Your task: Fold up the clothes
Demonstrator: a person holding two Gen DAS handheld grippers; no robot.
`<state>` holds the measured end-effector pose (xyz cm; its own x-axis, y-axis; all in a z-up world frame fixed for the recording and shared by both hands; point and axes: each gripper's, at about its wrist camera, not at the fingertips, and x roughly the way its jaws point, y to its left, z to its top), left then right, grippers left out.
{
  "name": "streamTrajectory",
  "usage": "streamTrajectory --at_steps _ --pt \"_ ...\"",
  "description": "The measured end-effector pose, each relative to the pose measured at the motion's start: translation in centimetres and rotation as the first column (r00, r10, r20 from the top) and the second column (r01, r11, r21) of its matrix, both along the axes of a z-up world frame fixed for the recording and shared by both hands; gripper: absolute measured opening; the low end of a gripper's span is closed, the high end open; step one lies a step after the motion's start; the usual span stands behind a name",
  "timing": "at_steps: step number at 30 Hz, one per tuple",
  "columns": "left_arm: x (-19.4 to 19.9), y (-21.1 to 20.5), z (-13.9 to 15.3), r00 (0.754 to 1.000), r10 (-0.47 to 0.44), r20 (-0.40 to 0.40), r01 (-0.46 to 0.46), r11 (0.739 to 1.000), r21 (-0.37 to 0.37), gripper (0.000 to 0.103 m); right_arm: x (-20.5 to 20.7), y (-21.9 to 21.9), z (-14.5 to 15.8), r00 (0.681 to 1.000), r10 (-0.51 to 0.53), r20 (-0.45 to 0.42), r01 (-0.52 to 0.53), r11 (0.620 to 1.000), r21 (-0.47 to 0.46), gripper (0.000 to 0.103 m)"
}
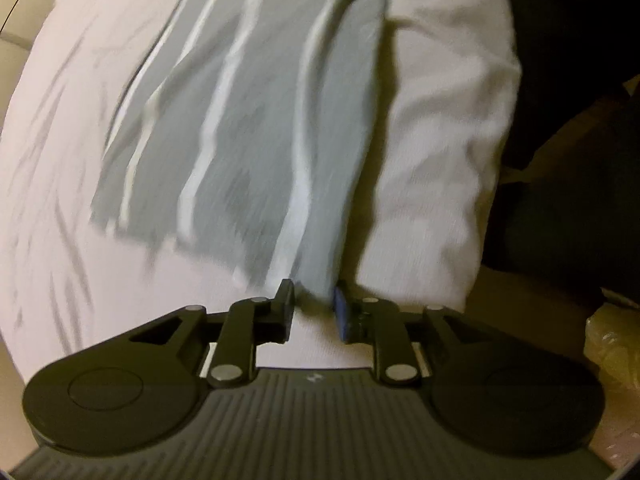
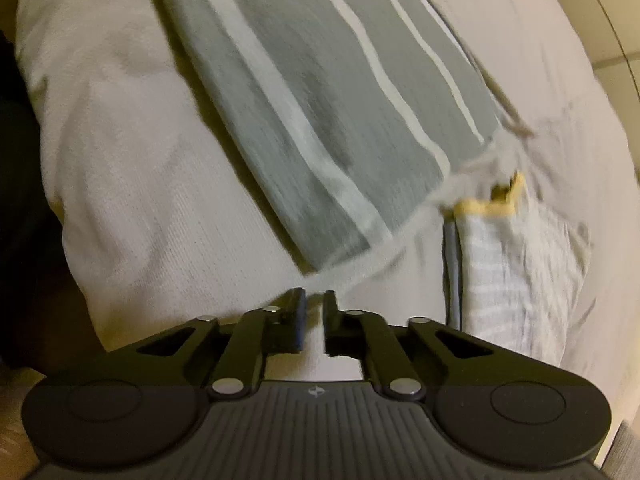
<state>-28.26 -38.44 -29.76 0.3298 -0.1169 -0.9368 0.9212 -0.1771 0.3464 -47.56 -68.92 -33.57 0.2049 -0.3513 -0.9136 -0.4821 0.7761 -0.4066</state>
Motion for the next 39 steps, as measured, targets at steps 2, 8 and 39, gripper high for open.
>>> streamTrajectory --at_steps 2,8,39 --pt "1.1 1.1 0.8 0.998 0.062 0.011 -0.062 0.998 -0.010 0.021 0.2 -0.3 0.4 0.999 -0.037 0.006 0.037 0.999 0.007 0.020" --pt "6.3 3.3 2.0 0.990 0.139 0.029 -0.137 0.988 -0.075 0.034 1.3 0.1 2.9 0.977 -0.197 0.084 0.196 0.980 0.011 0.028" --pt "19.9 -0.1 -9.3 0.170 -0.872 0.459 0.985 0.140 -0.098 0.015 18.5 41.0 2.9 0.889 -0.367 0.274 0.333 0.929 0.163 0.077"
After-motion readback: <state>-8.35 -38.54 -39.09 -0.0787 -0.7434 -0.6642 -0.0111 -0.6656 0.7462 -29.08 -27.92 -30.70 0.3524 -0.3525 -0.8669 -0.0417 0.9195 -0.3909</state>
